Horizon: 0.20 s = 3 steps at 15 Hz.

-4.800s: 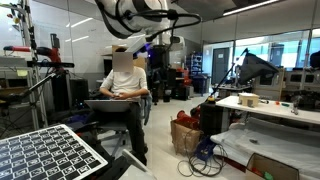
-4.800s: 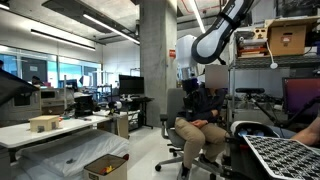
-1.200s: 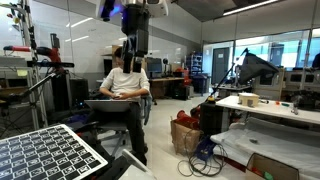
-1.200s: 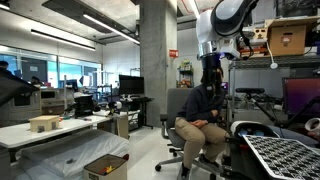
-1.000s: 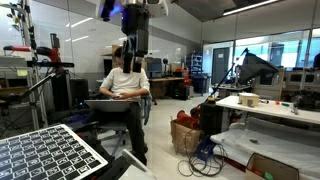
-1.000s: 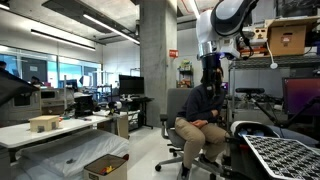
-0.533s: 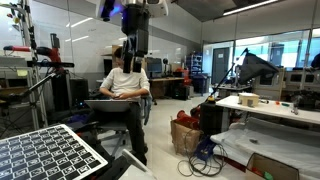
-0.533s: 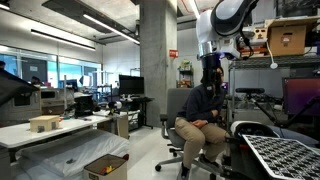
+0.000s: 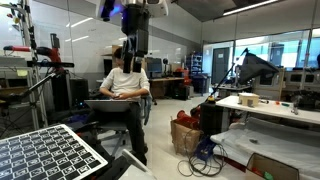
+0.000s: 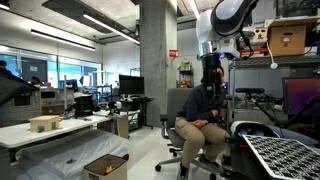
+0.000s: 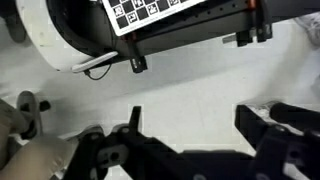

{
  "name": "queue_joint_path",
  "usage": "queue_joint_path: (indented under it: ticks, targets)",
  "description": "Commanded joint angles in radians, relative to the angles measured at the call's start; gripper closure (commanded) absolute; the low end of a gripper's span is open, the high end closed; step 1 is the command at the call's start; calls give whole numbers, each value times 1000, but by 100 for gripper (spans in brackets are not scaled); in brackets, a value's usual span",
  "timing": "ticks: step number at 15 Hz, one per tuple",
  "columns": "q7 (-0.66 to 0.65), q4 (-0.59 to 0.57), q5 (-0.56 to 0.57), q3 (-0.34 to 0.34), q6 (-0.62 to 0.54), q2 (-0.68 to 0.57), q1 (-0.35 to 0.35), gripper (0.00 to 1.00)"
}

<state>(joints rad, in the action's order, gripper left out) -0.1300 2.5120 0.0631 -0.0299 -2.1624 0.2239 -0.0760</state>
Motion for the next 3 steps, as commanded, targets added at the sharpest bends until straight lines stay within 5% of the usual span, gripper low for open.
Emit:
queue_joint_path:
  ticks: [1, 3]
  targets:
    - [0, -1, 1, -2, 2, 0, 2, 0]
    - [0, -1, 1, -2, 2, 0, 2, 0]
